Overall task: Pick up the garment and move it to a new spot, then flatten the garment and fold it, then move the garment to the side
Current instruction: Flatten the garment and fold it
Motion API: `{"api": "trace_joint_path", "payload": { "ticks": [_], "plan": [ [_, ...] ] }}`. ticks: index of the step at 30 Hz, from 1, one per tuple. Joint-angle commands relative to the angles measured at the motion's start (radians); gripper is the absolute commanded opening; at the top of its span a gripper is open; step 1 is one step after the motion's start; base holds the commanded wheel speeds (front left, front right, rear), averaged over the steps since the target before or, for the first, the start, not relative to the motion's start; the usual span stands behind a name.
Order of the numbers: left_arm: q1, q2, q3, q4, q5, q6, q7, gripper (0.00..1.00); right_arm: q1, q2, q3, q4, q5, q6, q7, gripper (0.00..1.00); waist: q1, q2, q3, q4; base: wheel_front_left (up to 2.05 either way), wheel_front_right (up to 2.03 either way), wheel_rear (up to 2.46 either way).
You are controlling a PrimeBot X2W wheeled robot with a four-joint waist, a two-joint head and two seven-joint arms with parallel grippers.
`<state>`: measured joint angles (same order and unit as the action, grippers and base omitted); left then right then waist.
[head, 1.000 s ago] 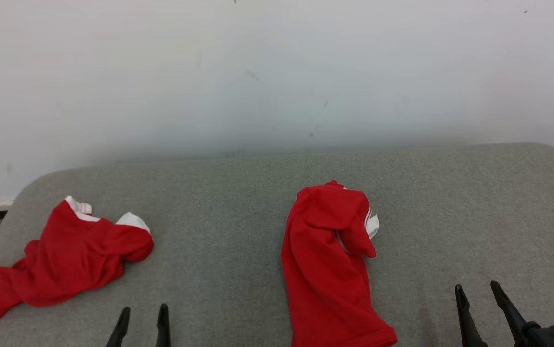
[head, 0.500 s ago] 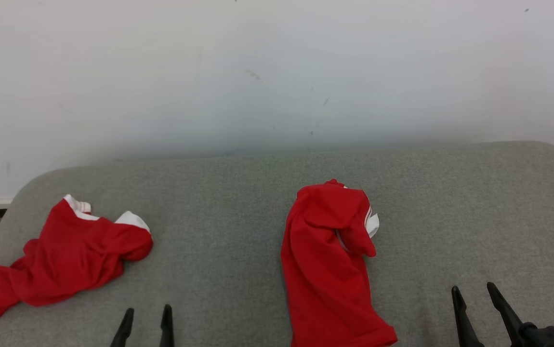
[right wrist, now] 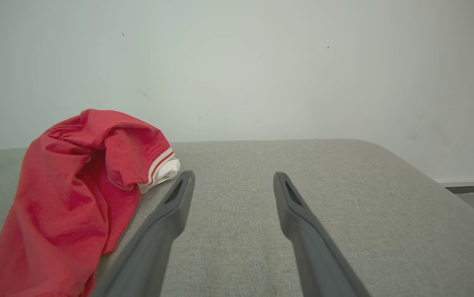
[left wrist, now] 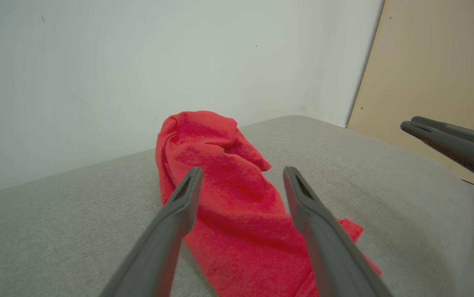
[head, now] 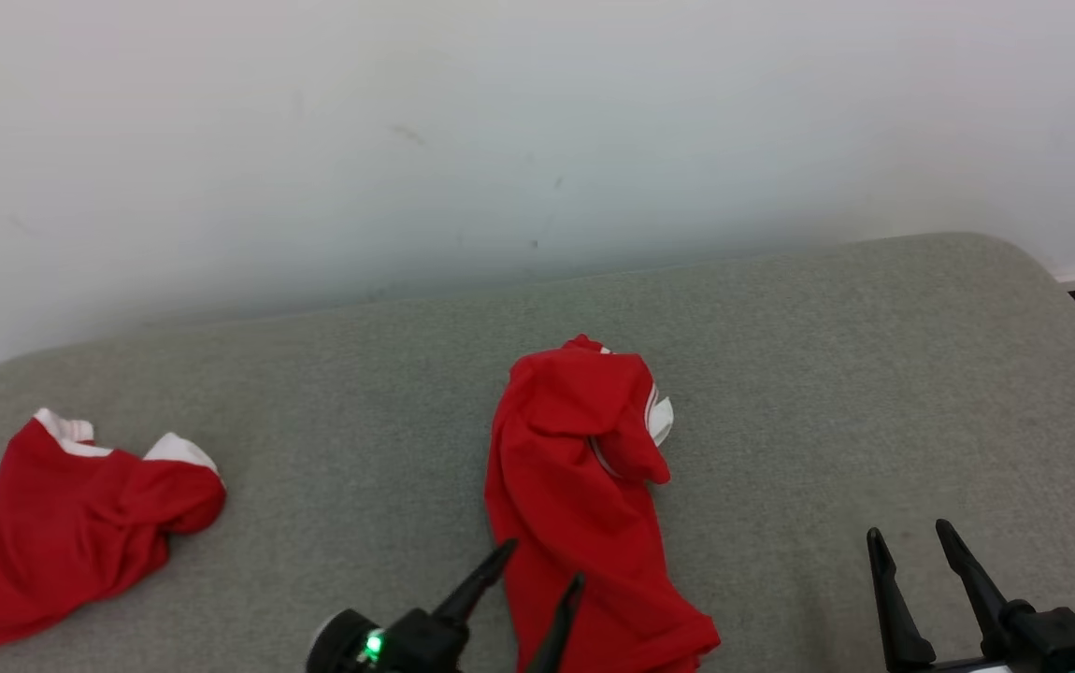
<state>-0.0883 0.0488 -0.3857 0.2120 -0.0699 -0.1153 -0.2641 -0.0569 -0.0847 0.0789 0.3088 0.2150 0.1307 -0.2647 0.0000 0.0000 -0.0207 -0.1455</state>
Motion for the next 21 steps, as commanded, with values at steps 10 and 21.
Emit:
{"api": "trace_joint_path", "payload": {
  "ticks": [10, 21],
  "plan": [
    [-0.151, 0.004, -0.239, 0.266, -0.015, -0.012, 0.080, 1.00, -0.025, 0.006, 0.005, -0.001, 0.006, 0.000, 0.000, 1.00, 0.0000, 0.0000, 0.040, -0.125, 0.00, 0.00, 0.00],
    [-0.224, 0.004, -0.297, 0.457, -0.023, 0.045, 0.166, 1.00, -0.034, 0.016, 0.005, -0.003, 0.008, 0.000, 0.000, 1.00, 0.0000, 0.0000, 0.075, -0.179, 0.00, 0.00, 0.00]
  ]
}}
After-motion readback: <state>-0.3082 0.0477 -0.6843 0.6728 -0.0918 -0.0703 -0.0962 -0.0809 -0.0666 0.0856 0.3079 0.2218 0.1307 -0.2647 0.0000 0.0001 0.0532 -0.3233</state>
